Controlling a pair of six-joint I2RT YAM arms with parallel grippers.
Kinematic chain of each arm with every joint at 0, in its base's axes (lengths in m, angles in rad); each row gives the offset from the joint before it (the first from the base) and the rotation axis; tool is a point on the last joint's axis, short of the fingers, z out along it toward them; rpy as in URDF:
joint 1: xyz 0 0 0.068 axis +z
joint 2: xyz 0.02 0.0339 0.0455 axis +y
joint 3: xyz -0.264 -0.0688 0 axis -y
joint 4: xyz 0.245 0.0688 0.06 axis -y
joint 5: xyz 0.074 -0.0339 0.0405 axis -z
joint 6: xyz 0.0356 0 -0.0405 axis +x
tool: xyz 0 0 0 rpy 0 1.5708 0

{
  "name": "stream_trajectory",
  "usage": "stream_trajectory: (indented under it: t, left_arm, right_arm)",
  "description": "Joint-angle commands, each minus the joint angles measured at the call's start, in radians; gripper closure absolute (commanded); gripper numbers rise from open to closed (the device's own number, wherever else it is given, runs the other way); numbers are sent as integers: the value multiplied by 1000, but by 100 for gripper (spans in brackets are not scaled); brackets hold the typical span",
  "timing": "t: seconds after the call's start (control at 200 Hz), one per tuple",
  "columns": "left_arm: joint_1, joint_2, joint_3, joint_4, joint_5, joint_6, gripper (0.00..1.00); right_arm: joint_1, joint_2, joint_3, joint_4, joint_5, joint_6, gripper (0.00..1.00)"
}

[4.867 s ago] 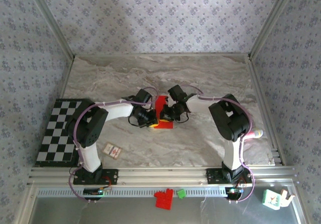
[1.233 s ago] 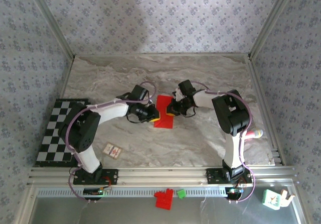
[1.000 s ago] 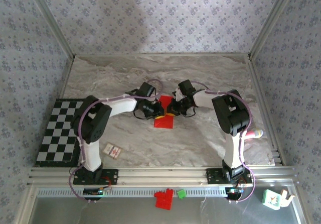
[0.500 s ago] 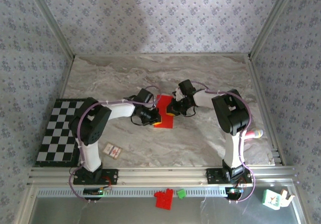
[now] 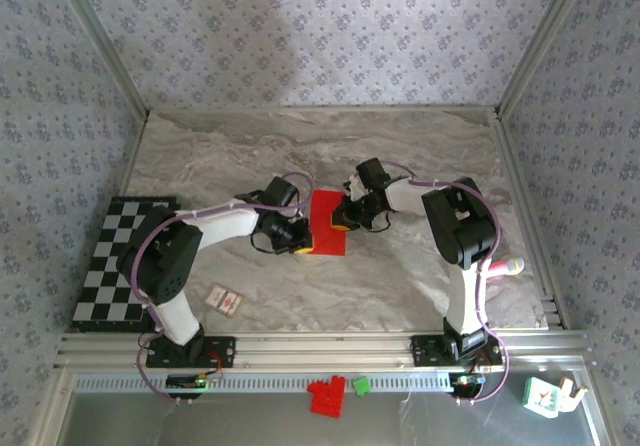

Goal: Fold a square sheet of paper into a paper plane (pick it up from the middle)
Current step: Fold the triangle a second time at the center of the table.

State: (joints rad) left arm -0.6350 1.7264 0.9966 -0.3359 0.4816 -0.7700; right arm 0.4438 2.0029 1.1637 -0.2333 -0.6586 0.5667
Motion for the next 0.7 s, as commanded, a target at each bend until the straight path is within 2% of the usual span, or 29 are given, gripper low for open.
stream_trajectory:
  t: [0.0, 0.29, 0.515, 0.695]
  left_arm:
    - [10, 50, 78, 22, -8, -46, 94]
    - [7, 171, 127, -21, -24, -46, 100]
    - [1, 192, 119, -83, -51, -36, 100]
    - [1, 206, 121, -99, -58, -42, 100]
  right_arm:
    - [-2, 47, 9, -93, 119, -24, 94]
    - [8, 11, 66, -89, 105, -14, 94]
    - [40, -39, 93, -103, 90, -10, 93]
    - [92, -28, 81, -102, 123, 8, 93]
